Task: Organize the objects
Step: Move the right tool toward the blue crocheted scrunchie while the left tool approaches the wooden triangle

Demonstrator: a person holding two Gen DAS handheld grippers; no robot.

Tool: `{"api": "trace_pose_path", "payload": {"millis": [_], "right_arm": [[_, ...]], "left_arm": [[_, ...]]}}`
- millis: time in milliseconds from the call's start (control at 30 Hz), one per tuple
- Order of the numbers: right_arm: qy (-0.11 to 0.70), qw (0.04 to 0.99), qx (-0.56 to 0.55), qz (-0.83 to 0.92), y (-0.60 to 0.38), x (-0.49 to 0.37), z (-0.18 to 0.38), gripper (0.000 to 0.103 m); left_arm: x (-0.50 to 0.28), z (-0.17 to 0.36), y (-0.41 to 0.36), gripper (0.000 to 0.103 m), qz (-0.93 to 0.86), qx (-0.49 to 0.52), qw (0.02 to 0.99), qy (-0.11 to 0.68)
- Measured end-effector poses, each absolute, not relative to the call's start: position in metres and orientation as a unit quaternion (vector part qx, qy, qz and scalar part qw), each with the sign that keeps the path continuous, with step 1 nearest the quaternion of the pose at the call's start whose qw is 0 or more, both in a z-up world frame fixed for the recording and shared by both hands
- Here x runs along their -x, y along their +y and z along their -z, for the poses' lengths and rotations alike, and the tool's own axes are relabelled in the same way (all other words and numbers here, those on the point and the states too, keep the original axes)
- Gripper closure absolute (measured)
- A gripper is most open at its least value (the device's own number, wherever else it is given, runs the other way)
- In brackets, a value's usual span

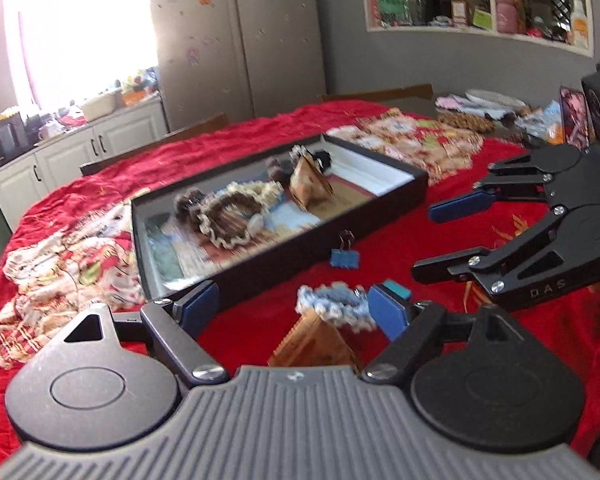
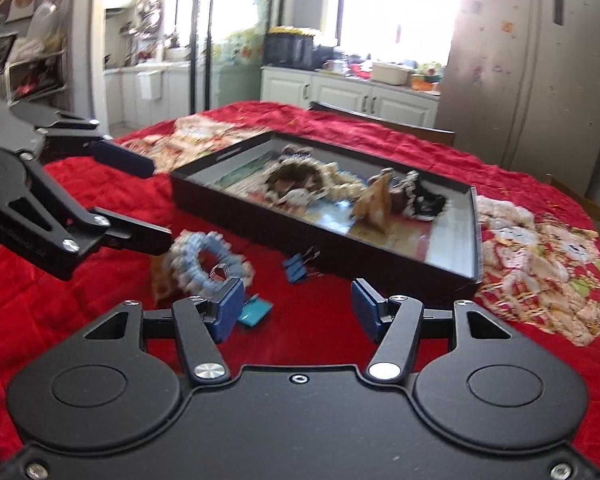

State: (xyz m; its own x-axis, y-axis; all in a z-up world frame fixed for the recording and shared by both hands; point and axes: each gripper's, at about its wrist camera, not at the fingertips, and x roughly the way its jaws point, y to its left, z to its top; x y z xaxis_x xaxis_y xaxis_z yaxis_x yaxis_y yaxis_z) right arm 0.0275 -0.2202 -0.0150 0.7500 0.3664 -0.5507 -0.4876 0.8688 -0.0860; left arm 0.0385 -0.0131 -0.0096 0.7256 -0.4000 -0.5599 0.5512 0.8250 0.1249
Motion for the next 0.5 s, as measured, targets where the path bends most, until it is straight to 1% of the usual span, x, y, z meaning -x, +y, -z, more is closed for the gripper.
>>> {"api": "trace_pose_path", "payload": {"millis": [167, 300, 500], "right_arm": [[0.273, 0.917, 0.14, -0.255, -0.21, -0.022, 0.026, 0.05], [0.286, 0.91, 0.137, -0.268, -0.209, -0.023, 0.034, 0.053], [0.292, 0.905, 0.138, -0.277, -0.207, -0.03, 0.04, 0.055]], "left_arm": [[-0.038, 0.023, -0.015, 0.014, 0.278, -0.148, 0.906, 0.283], [-0.046, 0.033, -0.013, 0.014, 0.287, -0.135, 0.9, 0.3], [-0.054, 0.046, -0.011, 0.016, 0.286, -0.128, 0.896, 0.314]]}}
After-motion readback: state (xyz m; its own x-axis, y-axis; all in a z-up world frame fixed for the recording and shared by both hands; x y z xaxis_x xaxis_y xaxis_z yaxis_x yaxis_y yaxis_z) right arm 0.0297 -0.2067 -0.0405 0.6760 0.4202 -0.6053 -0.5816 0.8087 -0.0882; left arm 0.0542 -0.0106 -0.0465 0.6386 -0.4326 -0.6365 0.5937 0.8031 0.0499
